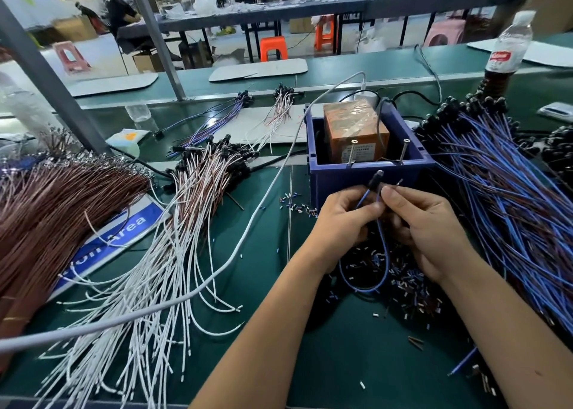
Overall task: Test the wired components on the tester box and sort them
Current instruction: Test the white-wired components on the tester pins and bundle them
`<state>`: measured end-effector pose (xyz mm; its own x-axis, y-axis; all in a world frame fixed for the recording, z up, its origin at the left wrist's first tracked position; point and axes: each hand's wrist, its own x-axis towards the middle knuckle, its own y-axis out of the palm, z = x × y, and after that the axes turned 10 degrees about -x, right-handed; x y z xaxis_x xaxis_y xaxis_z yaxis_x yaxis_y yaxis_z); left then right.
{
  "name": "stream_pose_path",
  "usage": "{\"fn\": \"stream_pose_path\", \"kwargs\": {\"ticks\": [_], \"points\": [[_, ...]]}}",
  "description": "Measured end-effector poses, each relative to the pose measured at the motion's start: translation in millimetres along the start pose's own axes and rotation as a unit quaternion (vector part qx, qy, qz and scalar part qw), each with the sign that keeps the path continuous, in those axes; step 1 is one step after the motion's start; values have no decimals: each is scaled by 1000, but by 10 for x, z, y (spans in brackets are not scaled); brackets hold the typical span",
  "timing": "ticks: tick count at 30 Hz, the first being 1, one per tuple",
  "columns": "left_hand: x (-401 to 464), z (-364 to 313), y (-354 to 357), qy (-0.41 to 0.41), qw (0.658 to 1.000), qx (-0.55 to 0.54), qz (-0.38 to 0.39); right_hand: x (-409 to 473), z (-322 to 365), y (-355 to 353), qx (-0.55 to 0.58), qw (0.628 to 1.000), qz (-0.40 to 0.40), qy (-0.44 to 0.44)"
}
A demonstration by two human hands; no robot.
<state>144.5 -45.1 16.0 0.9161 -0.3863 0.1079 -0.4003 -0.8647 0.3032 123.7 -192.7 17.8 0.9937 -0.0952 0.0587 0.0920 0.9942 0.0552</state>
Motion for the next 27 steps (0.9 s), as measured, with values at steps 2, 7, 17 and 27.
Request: {"fn": "stream_pose_path", "kwargs": {"ticks": [2, 7, 17, 27], "points": [[8, -12, -15, -10, 1000, 5, -10, 24, -26, -28, -1, 1000, -11, -12], [1, -5, -17, -20, 999, 31, -27, 32, -37, -31, -9, 1000, -23, -10], [21, 46, -78, -37, 997, 40, -51, 58, -16, -91, 75, 997, -23, 5], [8, 79, -41, 20, 987, 156, -31, 31, -58, -54, -74, 995, -57, -43]]}}
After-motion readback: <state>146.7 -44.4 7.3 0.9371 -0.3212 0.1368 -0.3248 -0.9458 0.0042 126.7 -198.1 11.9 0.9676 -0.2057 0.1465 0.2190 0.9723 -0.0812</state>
